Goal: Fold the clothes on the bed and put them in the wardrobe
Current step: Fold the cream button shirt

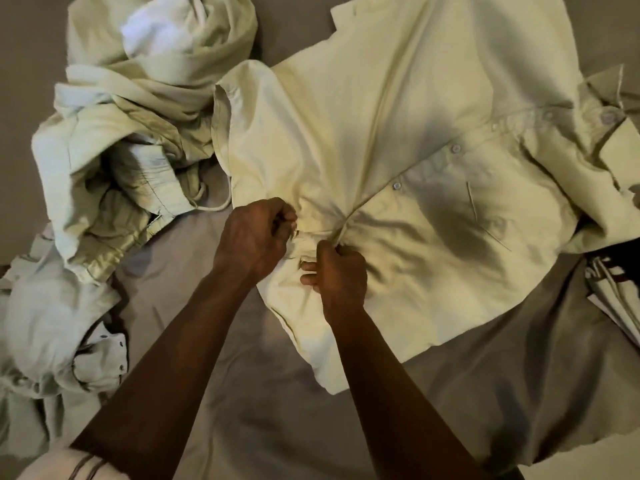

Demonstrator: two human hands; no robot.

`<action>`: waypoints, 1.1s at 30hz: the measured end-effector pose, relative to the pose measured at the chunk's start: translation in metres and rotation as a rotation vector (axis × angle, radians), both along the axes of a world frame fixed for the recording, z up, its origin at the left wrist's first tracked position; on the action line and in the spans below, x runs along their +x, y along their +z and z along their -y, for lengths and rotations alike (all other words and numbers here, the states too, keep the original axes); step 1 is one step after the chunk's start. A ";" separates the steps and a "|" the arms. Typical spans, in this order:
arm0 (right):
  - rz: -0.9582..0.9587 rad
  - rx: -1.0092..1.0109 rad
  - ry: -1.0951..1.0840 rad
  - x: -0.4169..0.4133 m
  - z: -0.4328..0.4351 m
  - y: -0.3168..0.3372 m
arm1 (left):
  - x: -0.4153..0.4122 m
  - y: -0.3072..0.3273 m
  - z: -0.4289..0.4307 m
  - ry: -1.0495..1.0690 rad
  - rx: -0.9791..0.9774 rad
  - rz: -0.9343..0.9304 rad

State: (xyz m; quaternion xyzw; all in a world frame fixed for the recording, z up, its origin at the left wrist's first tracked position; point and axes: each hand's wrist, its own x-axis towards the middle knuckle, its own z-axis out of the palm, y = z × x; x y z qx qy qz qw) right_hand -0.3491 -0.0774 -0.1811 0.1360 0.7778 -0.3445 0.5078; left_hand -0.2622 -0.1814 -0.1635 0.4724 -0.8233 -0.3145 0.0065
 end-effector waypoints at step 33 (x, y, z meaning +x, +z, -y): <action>0.342 -0.369 -0.172 -0.016 -0.037 -0.007 | 0.005 -0.015 -0.055 0.064 0.043 -0.020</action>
